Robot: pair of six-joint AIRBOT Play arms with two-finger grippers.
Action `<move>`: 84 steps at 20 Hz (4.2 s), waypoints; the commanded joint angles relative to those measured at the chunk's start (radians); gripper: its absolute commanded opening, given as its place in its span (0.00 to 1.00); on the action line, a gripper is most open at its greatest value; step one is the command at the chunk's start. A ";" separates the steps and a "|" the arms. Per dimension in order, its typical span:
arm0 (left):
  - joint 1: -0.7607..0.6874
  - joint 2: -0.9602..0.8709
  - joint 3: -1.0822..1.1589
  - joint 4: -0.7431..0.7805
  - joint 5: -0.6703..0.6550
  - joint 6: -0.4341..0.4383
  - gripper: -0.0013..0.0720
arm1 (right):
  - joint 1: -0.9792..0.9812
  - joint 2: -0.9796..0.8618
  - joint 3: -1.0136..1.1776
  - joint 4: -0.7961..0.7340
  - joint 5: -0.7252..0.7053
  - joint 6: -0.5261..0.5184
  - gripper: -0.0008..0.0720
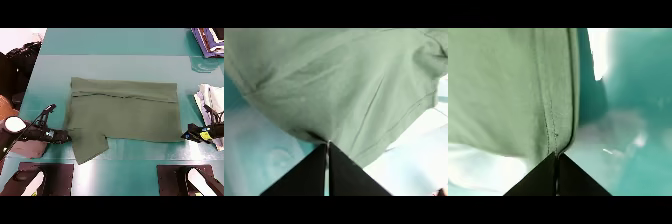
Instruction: Fold the shirts.
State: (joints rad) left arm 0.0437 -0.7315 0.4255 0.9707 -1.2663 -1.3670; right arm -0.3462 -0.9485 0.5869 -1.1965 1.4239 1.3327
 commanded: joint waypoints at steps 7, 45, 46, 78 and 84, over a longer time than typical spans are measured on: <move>0.000 0.356 0.038 0.017 -0.278 -0.198 0.04 | 0.000 0.276 0.104 -0.180 0.188 0.040 0.03; 0.000 -0.687 0.748 -0.089 0.079 0.066 0.05 | 0.005 -0.717 0.615 0.301 -0.029 -0.214 0.63; -0.005 -0.687 0.748 -0.091 0.076 0.066 0.05 | 0.006 -0.717 0.594 0.319 -0.043 -0.224 0.63; -0.643 -1.189 1.183 -0.093 0.419 -0.058 0.05 | 0.627 -0.589 1.309 0.469 0.119 0.013 0.03; -0.493 -1.059 1.183 -0.011 0.355 -0.077 0.05 | 0.724 -0.657 1.386 0.471 0.108 0.009 0.03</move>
State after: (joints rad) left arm -0.5182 -1.8568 1.6070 0.8967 -0.8890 -1.4372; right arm 0.3279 -1.5719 1.9320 -0.7273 1.5387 1.3426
